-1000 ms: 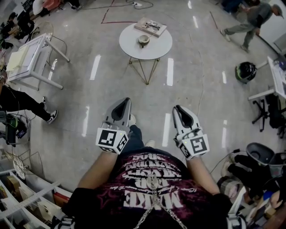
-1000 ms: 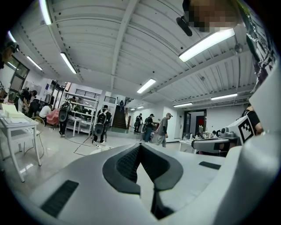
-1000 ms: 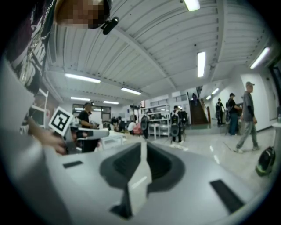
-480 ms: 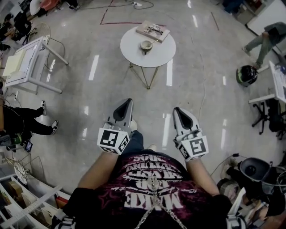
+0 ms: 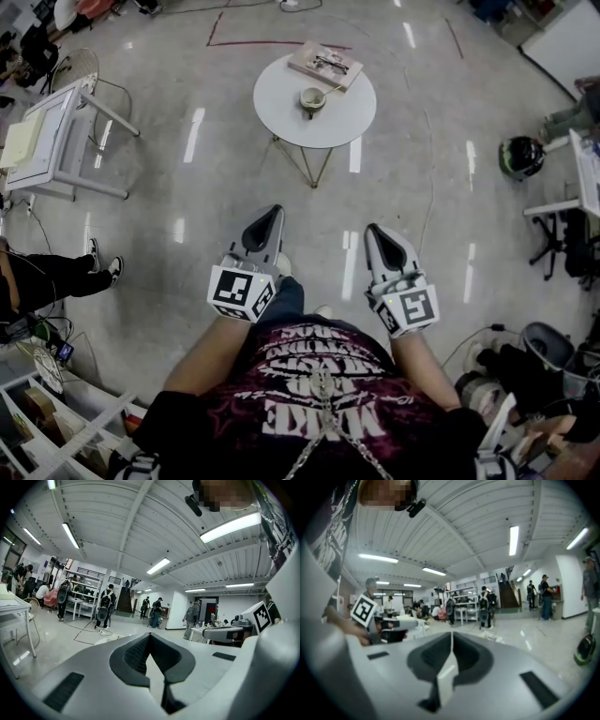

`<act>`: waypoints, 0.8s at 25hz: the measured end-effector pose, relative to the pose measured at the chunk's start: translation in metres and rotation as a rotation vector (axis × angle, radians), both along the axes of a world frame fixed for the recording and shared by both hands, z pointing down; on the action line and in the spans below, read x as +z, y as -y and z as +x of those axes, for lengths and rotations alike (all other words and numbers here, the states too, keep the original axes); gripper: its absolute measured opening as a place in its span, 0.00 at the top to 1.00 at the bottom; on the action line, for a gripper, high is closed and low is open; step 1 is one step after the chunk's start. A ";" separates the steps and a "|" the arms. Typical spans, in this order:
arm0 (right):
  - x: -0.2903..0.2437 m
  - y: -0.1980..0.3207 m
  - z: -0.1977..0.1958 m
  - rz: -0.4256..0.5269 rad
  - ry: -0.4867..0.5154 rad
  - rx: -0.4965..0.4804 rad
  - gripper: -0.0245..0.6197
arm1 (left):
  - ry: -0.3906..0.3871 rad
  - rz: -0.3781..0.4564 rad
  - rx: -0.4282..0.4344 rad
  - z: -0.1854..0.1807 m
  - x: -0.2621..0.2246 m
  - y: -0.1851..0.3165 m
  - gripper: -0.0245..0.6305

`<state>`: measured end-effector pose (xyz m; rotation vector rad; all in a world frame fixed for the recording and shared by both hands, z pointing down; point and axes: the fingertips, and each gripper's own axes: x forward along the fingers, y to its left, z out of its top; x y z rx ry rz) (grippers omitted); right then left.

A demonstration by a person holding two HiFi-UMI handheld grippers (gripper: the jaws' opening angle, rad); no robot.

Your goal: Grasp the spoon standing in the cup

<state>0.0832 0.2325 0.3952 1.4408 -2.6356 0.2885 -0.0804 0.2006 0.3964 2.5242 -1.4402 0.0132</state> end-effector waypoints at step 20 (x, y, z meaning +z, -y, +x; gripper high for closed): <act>-0.027 0.073 -0.067 0.022 -0.021 -0.001 0.90 | -0.060 0.026 0.070 -0.047 -0.018 0.079 0.93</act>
